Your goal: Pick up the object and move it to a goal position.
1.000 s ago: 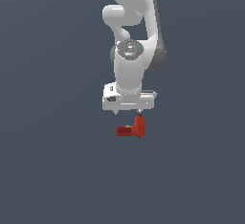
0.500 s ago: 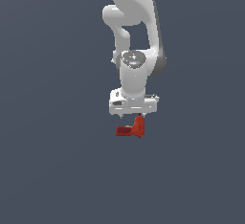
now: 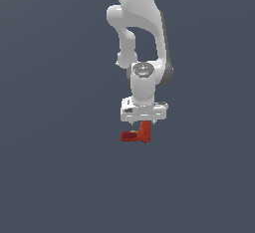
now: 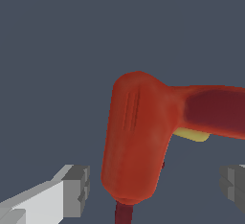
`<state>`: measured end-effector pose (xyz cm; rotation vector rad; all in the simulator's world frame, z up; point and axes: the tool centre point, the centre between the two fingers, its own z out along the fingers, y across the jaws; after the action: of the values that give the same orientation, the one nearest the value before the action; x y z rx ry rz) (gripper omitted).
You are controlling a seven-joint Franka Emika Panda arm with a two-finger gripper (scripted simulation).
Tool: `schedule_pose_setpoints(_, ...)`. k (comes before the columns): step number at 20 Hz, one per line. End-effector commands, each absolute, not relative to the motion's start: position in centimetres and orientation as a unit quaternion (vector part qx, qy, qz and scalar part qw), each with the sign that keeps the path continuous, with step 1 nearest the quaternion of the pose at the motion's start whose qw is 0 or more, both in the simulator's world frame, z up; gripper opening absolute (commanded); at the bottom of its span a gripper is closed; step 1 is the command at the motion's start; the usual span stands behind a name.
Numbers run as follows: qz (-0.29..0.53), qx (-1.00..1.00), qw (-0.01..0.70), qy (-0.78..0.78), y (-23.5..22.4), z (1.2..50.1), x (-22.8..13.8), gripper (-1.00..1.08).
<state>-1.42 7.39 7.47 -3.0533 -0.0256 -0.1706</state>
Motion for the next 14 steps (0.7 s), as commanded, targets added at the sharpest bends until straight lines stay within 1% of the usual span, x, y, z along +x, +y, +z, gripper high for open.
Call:
schedule_pose_setpoints(1, -0.062, -0.997, 0.045, -0.006, 7.8, 6.7, -1.7, 1.08)
schedule_pose_setpoints(14, -0.068, -0.996, 0.049, -0.004, 8.5, 5.4, -2.2, 1.08)
